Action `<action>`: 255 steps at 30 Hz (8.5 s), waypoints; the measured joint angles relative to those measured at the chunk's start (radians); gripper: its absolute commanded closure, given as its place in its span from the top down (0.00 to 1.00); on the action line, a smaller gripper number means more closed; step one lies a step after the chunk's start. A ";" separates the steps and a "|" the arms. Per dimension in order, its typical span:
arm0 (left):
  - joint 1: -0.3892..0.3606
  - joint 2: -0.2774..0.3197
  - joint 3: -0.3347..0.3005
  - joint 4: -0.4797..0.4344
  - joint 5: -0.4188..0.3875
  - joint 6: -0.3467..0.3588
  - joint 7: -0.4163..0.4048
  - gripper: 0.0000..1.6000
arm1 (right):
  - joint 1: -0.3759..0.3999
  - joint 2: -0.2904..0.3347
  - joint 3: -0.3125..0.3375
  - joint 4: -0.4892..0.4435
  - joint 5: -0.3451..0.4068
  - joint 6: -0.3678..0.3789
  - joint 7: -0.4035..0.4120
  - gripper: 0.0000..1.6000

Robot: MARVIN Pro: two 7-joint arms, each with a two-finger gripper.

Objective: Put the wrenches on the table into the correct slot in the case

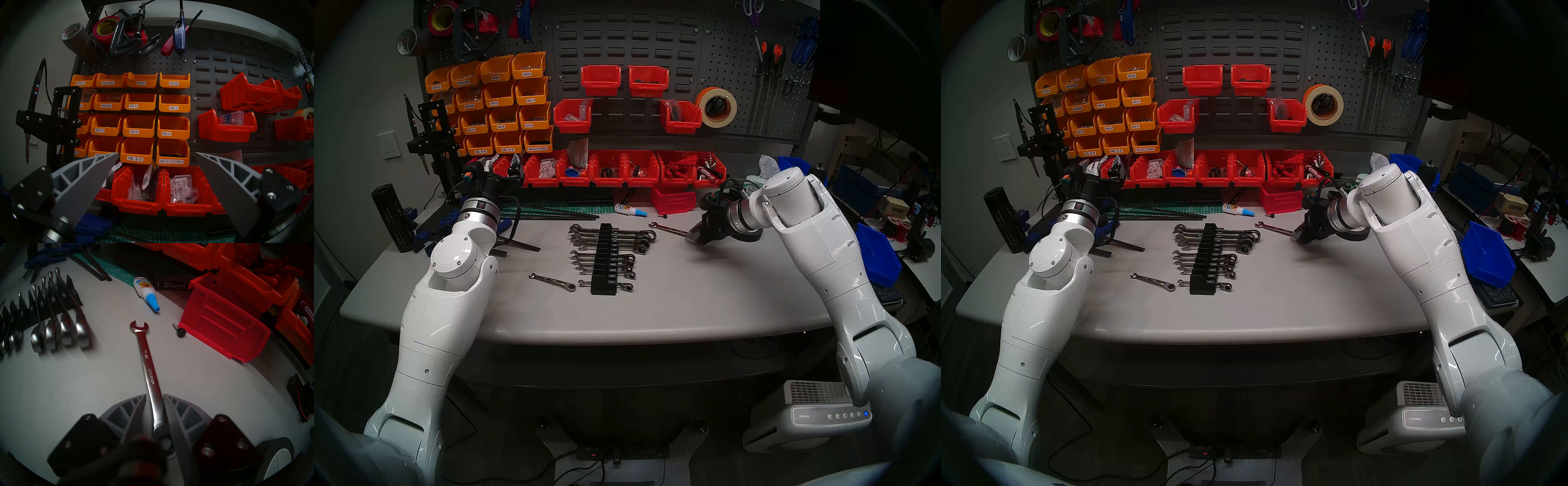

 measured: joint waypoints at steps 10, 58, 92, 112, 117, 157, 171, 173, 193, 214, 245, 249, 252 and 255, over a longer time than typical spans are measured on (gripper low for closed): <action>0.000 0.000 0.000 0.000 0.000 0.000 0.000 1.00 | 0.004 0.009 -0.009 -0.001 0.024 -0.007 0.008 0.00; 0.000 0.000 0.000 0.000 0.000 0.000 0.000 1.00 | 0.155 0.054 -0.199 0.123 0.266 0.158 -0.155 0.73; 0.000 0.000 0.000 0.000 0.000 0.000 0.000 1.00 | 0.377 0.148 -0.549 0.190 0.539 0.131 -0.137 0.00; 0.000 0.000 0.000 0.000 0.000 0.000 0.000 1.00 | 0.401 0.207 -0.579 0.174 0.614 0.067 -0.070 0.00; 0.000 0.000 0.000 0.000 0.000 0.000 0.000 1.00 | 0.398 0.226 -0.554 0.156 0.651 0.058 -0.061 0.00; 0.000 0.000 0.000 0.000 0.000 0.000 0.000 1.00 | 0.369 0.234 -0.510 0.096 0.926 -0.004 0.005 0.00; 0.000 0.000 0.000 0.000 0.000 0.000 0.000 1.00 | 0.368 0.226 -0.540 0.103 0.948 -0.061 0.061 0.00; 0.000 0.000 0.000 0.000 0.000 0.000 0.000 1.00 | 0.368 0.229 -0.543 0.104 0.950 -0.070 0.070 0.00; 0.040 0.035 0.003 -0.027 0.078 -0.065 -0.040 1.00 | 0.377 0.217 -0.567 0.126 0.951 -0.087 0.088 0.00; 0.299 0.118 0.038 -0.150 0.460 -0.352 -0.082 1.00 | 0.395 0.163 -0.586 0.184 0.949 -0.100 0.098 0.00; 0.242 0.040 0.090 -0.060 0.976 -0.544 0.112 1.00 | 0.461 0.108 -0.636 0.201 0.908 -0.078 0.083 0.00; 0.241 0.044 0.072 -0.074 0.893 -0.487 0.057 1.00 | 0.465 0.109 -0.636 0.201 0.908 -0.071 0.074 0.00; 0.234 0.052 0.056 -0.091 0.844 -0.448 0.019 1.00 | 0.467 0.112 -0.636 0.199 0.908 -0.068 0.070 0.00; 0.226 0.066 0.035 -0.116 0.799 -0.405 -0.026 1.00 | 0.469 0.115 -0.635 0.198 0.909 -0.066 0.067 0.00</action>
